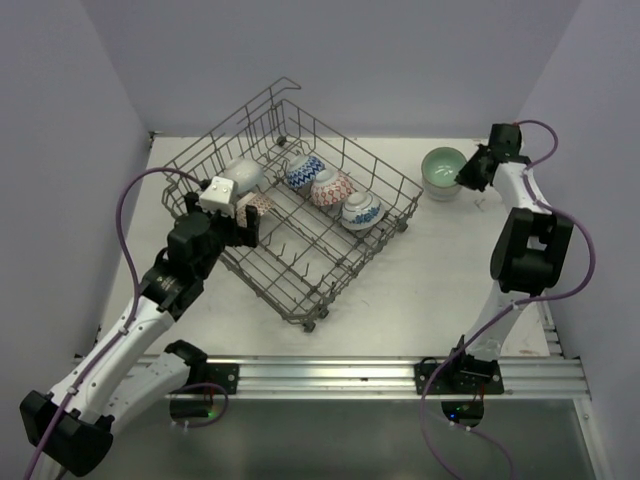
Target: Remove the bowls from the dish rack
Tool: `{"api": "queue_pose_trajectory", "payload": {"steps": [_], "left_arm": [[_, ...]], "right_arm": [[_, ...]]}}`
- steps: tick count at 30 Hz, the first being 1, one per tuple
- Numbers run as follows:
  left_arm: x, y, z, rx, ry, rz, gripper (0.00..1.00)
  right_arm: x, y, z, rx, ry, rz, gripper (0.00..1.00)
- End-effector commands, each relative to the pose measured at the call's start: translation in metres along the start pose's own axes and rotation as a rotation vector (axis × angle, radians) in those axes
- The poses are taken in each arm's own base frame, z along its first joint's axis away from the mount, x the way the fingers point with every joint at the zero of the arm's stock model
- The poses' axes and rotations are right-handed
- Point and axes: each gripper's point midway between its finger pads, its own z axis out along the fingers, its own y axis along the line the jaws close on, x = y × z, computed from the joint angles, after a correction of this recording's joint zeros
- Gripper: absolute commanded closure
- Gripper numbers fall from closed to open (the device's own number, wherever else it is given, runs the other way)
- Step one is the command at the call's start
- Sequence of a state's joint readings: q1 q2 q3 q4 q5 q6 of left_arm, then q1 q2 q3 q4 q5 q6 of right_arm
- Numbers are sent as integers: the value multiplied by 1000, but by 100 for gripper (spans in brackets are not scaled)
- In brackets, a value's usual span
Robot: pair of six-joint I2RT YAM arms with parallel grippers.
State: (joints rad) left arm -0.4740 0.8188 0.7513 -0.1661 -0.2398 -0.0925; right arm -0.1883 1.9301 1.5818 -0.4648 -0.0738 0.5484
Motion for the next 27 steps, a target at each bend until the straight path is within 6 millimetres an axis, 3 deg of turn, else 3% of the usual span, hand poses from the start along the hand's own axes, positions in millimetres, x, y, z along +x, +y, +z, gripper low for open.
{"api": "queue_pose_trajectory", "payload": {"steps": [1, 12, 17, 18, 19, 27], "left_arm": [[-10, -3, 1, 16, -33, 4, 0], [-5, -6, 4, 22, -10, 7, 0], [-4, -6, 4, 22, -9, 7, 0], [-4, -6, 4, 24, -7, 8, 0], [-5, -6, 4, 22, -9, 7, 0], [1, -8, 7, 30, 20, 11, 0]], "right_arm": [[-27, 27, -5, -93, -61, 0, 100], [-13, 13, 14, -47, -4, -11, 100], [-11, 11, 18, -36, 12, -14, 87], [-13, 12, 17, -39, 11, -11, 78], [-12, 12, 17, -38, 15, -11, 76], [-3, 10, 24, -39, 56, -15, 75]]}}
